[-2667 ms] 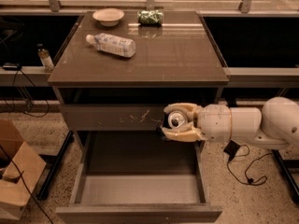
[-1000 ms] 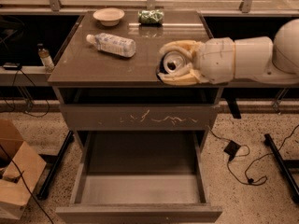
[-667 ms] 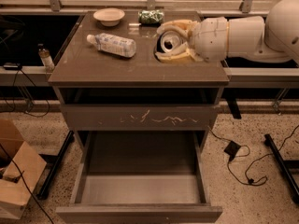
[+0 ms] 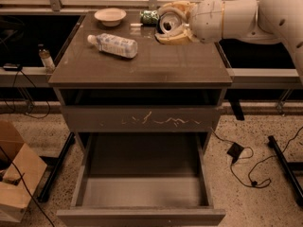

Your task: Pick pepsi can from middle drawer and place on counter

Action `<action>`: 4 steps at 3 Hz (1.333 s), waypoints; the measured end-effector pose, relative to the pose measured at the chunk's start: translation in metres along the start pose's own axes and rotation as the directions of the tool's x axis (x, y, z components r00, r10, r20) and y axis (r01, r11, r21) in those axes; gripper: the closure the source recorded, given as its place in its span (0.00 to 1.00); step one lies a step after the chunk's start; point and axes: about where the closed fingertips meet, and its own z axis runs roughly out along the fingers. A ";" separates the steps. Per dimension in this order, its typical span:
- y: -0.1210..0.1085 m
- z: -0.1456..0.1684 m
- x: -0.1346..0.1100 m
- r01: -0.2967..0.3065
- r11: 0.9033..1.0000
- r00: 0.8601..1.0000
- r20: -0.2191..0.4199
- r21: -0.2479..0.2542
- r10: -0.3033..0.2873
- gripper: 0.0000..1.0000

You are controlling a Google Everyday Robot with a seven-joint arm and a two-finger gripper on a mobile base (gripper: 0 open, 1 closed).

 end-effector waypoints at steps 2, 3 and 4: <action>-0.035 0.024 0.077 -0.053 0.998 0.995 -0.081 0.025 0.054 1.00; -0.036 0.024 0.078 -0.052 0.998 0.995 -0.081 0.027 0.054 1.00; -0.024 0.031 0.080 -0.060 0.998 0.991 -0.120 -0.024 0.056 1.00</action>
Offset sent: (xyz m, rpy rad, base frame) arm 0.0930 -0.0202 -0.0406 -0.0392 0.0574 -0.1008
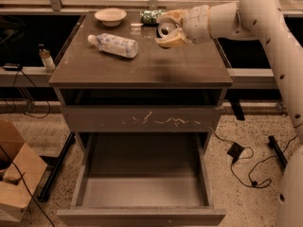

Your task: Pick pepsi can from middle drawer and place on counter

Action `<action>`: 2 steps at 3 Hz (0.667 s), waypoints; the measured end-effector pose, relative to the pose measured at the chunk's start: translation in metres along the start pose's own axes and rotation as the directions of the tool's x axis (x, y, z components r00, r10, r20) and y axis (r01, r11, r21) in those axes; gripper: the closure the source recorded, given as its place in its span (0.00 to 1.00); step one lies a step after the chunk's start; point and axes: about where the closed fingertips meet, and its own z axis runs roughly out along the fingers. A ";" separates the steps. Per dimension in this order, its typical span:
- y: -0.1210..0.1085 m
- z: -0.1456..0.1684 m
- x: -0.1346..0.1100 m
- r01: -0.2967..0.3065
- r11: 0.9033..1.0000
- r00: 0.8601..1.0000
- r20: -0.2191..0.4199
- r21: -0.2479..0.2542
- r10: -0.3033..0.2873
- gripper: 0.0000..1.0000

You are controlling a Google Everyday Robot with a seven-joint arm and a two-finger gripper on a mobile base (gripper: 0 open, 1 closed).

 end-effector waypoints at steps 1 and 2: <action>0.015 0.007 0.012 -0.011 1.000 0.999 -0.047 -0.013 0.010 1.00; 0.035 0.026 0.039 -0.021 1.000 0.994 -0.104 -0.022 0.018 0.97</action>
Offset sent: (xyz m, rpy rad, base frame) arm 0.0000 0.0051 -0.0804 -0.1005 0.0528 -0.0932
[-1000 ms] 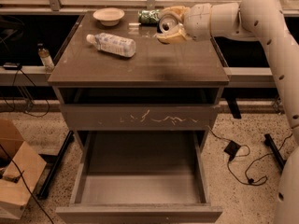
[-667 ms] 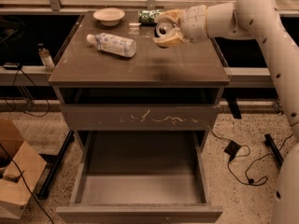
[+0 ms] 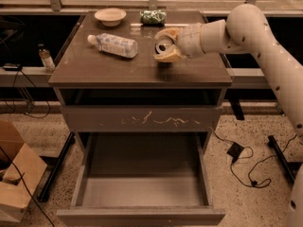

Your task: Pick pepsi can from middle drawer and place on counter

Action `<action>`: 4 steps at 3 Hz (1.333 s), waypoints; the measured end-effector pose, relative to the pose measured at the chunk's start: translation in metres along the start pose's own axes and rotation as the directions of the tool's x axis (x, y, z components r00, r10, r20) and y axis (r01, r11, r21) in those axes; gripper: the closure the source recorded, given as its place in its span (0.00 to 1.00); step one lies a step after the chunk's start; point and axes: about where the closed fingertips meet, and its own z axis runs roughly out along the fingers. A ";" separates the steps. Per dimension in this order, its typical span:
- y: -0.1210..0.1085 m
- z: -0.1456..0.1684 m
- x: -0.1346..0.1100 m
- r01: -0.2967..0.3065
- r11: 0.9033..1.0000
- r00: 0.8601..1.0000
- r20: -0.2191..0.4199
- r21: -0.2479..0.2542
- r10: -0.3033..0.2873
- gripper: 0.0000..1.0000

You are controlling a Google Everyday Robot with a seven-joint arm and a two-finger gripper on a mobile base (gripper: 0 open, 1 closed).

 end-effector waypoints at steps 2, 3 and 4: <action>0.000 0.007 0.008 0.009 1.000 1.000 -0.027 -0.010 -0.009 0.51; 0.000 0.007 0.008 0.009 1.000 1.000 -0.027 -0.010 -0.009 0.27; 0.000 0.007 0.008 0.009 1.000 1.000 -0.027 -0.010 -0.009 0.00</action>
Offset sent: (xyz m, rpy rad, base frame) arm 0.0365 0.0092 -0.0248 -0.0817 -0.0476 -0.0262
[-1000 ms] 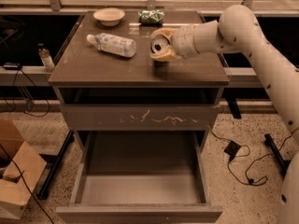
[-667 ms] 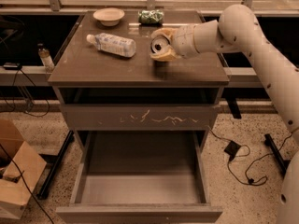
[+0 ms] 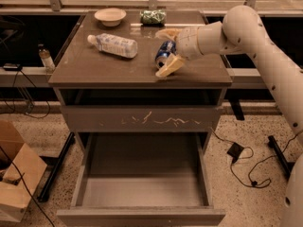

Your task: Pick pepsi can from middle drawer and place on counter

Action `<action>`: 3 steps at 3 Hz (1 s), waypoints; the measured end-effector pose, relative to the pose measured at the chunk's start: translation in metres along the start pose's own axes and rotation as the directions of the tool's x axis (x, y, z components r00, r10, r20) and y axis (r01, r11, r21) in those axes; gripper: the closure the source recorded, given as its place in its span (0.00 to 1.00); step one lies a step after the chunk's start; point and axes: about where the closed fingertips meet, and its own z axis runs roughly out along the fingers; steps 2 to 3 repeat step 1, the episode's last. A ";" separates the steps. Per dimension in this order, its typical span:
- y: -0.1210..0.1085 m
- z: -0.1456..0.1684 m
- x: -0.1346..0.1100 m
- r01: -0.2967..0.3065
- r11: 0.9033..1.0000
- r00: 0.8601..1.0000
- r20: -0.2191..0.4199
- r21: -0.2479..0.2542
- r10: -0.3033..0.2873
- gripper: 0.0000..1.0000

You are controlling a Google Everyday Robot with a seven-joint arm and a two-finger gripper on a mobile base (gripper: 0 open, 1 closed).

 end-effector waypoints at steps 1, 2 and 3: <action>0.000 0.000 0.000 0.000 1.000 1.000 0.000 0.000 0.000 0.00; 0.000 0.000 0.000 0.000 1.000 1.000 0.000 0.000 0.000 0.00; 0.000 0.000 0.000 0.000 1.000 1.000 0.000 0.000 0.000 0.00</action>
Offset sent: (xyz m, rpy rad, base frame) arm 0.0000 0.0000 0.0000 0.0000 0.0000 0.0000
